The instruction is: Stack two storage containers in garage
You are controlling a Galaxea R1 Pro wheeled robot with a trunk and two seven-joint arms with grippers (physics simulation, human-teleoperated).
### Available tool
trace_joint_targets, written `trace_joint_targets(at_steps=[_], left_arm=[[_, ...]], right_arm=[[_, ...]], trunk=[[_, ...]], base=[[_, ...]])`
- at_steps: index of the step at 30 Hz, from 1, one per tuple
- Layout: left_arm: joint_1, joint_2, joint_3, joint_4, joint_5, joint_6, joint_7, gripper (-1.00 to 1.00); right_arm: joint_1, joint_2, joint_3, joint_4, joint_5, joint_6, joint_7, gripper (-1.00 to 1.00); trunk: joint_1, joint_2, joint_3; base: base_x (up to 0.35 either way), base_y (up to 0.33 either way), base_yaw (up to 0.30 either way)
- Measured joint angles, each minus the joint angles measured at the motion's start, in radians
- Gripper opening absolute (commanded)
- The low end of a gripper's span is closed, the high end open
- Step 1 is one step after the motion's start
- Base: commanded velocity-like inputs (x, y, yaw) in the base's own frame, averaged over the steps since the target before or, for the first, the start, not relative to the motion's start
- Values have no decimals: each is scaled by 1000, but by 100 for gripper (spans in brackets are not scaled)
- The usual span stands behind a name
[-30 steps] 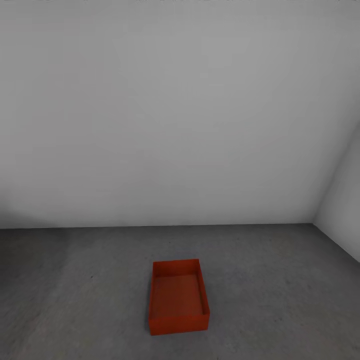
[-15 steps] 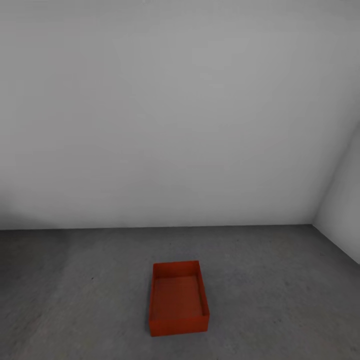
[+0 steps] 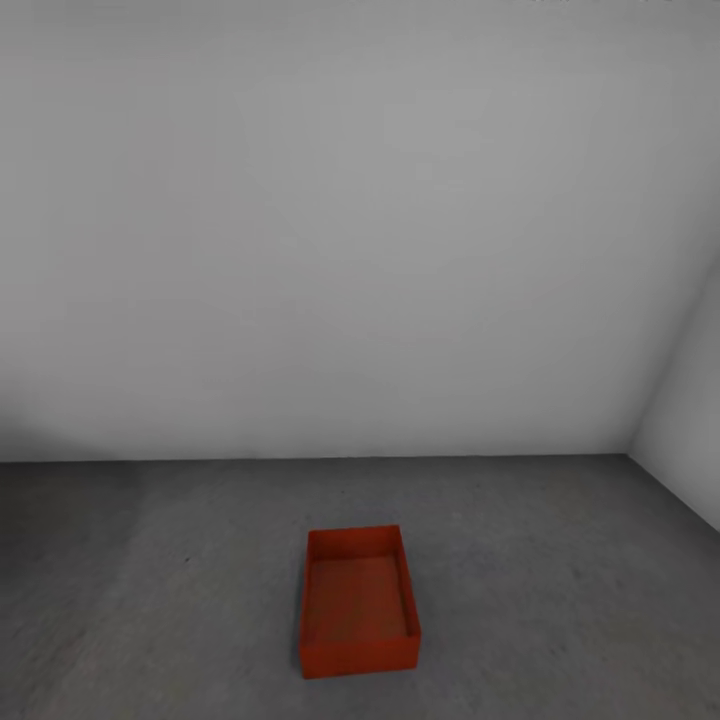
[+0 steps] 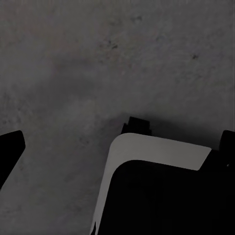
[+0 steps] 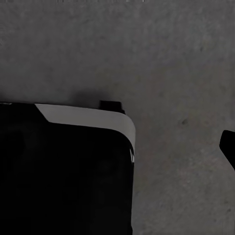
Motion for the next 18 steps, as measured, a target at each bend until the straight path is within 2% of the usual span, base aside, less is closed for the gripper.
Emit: trace_joint_targets(at_steps=[18], left_arm=[[12,0,0,0,-1,3,-5,100]], right_arm=[[0,-1,0,0,0,0,7,100]], trunk=[[0,0,28]], base=[[0,0,99]])
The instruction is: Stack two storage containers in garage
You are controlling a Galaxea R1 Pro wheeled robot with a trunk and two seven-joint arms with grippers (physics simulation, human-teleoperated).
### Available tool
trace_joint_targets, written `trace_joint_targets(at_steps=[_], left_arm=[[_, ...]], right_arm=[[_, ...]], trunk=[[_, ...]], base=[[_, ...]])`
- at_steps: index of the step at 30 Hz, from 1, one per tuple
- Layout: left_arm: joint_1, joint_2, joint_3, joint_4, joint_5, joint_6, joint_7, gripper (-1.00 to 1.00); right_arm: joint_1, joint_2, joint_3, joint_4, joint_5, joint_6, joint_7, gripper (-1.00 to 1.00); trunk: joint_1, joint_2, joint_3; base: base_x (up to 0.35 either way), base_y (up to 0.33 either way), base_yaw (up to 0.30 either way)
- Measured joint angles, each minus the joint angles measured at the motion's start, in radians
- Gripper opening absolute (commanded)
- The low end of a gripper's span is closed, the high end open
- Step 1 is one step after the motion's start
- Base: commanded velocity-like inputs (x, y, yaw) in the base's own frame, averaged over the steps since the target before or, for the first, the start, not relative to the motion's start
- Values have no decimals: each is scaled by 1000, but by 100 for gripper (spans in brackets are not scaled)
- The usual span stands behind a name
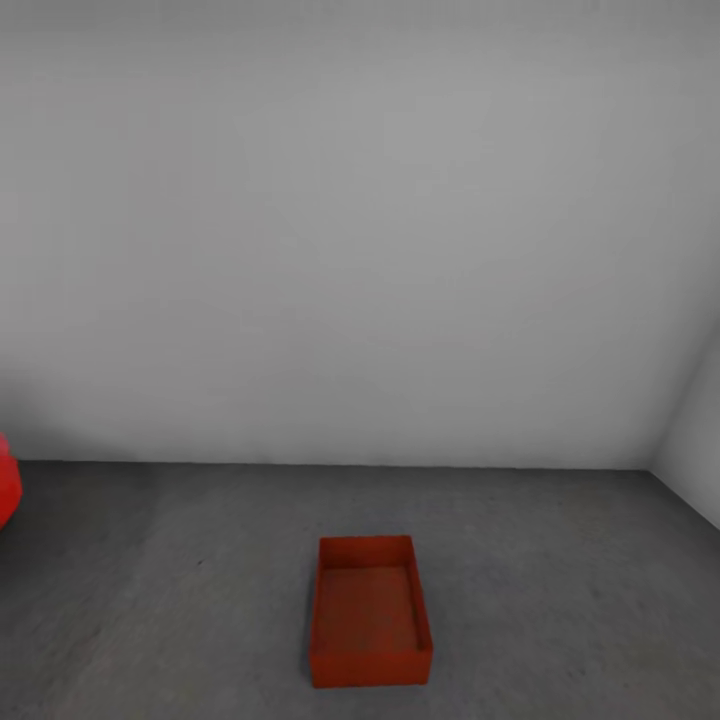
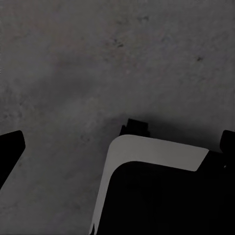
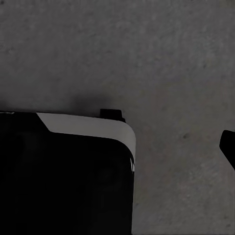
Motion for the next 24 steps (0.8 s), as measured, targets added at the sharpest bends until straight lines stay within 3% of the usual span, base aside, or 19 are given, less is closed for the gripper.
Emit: trace_joint_targets(at_steps=[18,20,24], left_arm=[[0,1,3,-4,7,-1,11,100],[0,1,4,-4,35,-3,9,100],[0,1,-4,-5,145,-6,3,100]], right_arm=[[0,-11,2,0,11,0,3,100],[0,-12,3,0,12,0,4,100],[0,-14,3,0,12,-1,4,100]], trunk=[[0,0,11],[0,0,11],[0,0,11]], base=[[0,0,35],[0,0,0],[0,0,0]])
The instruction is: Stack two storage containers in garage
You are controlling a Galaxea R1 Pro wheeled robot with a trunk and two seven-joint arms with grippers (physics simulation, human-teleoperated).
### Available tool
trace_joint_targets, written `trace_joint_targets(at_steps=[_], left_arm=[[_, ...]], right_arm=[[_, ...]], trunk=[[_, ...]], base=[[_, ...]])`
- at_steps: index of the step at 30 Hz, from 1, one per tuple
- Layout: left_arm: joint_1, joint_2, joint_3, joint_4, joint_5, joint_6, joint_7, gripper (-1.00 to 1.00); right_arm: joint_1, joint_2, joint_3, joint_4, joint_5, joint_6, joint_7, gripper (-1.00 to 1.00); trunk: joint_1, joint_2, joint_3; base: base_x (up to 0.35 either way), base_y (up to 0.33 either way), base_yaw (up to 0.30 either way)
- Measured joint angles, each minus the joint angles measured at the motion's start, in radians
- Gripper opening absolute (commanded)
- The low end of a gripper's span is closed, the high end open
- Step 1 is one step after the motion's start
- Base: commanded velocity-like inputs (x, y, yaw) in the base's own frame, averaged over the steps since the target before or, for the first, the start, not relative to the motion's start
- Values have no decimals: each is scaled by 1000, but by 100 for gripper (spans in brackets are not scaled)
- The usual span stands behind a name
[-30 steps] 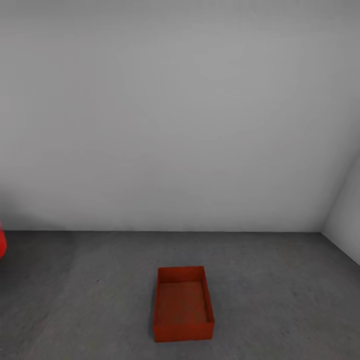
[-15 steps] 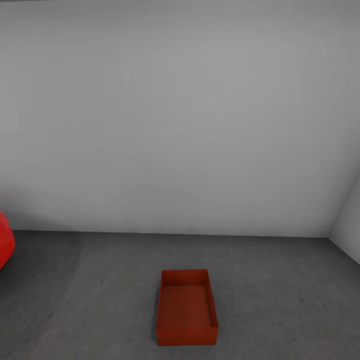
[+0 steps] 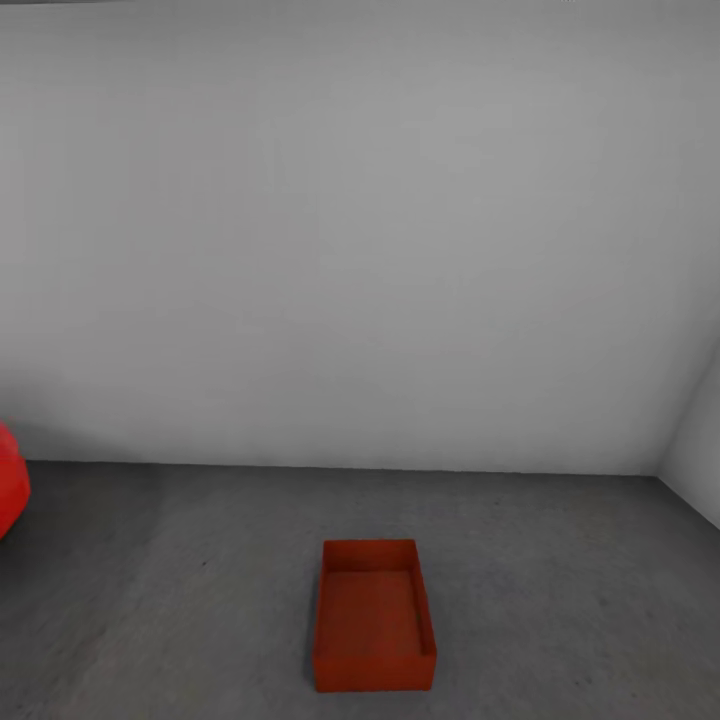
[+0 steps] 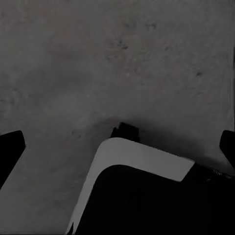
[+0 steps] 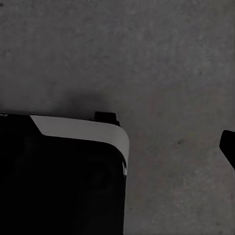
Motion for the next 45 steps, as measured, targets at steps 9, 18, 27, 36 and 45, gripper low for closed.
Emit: trace_joint_targets(at_steps=[9,18,27,36,45], left_arm=[[0,-2,-3,0,50,-2,-1,100],[0,1,-5,-2,44,-2,-1,100],[0,-1,-4,-3,45,-2,-1,100],[0,-1,-4,-3,47,-2,-1,100],[0,-3,-4,1,51,0,-2,100]], right_arm=[[0,7,-3,0,-12,0,-4,100],[0,7,-5,0,-14,0,-5,100],[0,1,-6,1,-15,3,-1,100],[0,-2,-7,1,-15,5,9,100],[0,-3,-8,1,-16,6,10,100]], trunk=[[0,0,0],[0,0,0],[0,0,0],[0,0,0],[0,0,0]], base=[[0,0,-50],[0,0,-268],[0,0,-286],[0,0,-288],[0,0,-288]])
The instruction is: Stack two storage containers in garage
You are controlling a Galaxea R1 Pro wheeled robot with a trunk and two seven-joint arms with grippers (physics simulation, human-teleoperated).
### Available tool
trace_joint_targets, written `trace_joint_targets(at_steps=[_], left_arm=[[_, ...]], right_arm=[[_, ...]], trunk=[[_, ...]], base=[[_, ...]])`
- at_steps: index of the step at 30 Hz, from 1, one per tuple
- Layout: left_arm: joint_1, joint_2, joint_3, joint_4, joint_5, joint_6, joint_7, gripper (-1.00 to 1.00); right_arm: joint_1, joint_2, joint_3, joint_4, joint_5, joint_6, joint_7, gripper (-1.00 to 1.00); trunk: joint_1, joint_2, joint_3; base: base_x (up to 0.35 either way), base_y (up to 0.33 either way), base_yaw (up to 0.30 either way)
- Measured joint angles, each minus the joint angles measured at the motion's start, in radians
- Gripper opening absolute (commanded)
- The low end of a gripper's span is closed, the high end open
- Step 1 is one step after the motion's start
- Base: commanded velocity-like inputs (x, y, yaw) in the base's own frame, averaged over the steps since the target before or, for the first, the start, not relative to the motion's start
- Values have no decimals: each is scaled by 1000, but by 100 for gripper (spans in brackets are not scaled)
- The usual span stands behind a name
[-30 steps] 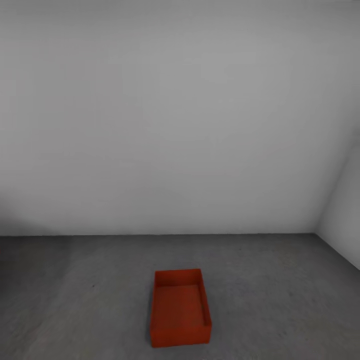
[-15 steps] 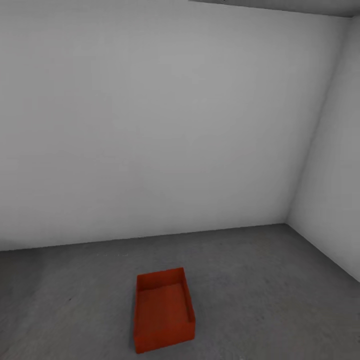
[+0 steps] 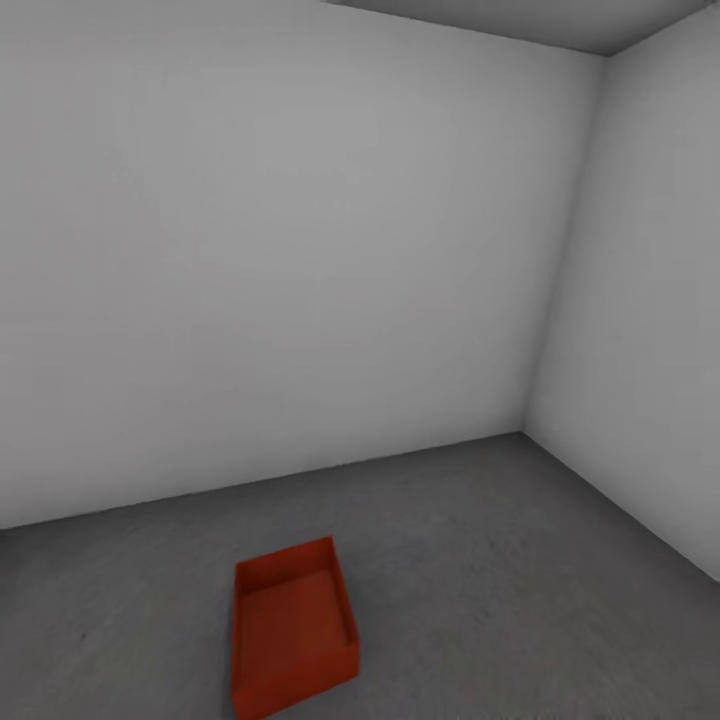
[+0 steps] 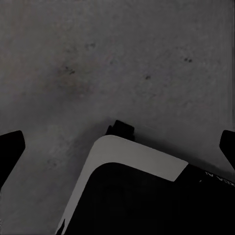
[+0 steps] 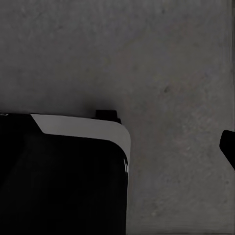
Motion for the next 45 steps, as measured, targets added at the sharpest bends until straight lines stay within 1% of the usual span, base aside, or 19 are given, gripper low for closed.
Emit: trace_joint_targets(at_steps=[7,15,39,45], left_arm=[[0,3,0,0,1,1,-1,100],[0,3,-3,-6,-11,-2,-1,100],[0,2,-5,-6,-10,-2,-1,100],[0,2,-5,-6,-10,-2,-1,100]], right_arm=[[0,0,0,0,0,0,0,100],[0,0,0,0,0,-1,0,100],[0,0,0,0,0,-2,-1,100],[0,0,1,0,1,-3,0,100]], trunk=[[0,0,0],[0,0,0],[0,0,0],[0,0,3]], base=[[0,0,-288],[0,0,-288],[0,0,-288],[0,0,-250]])
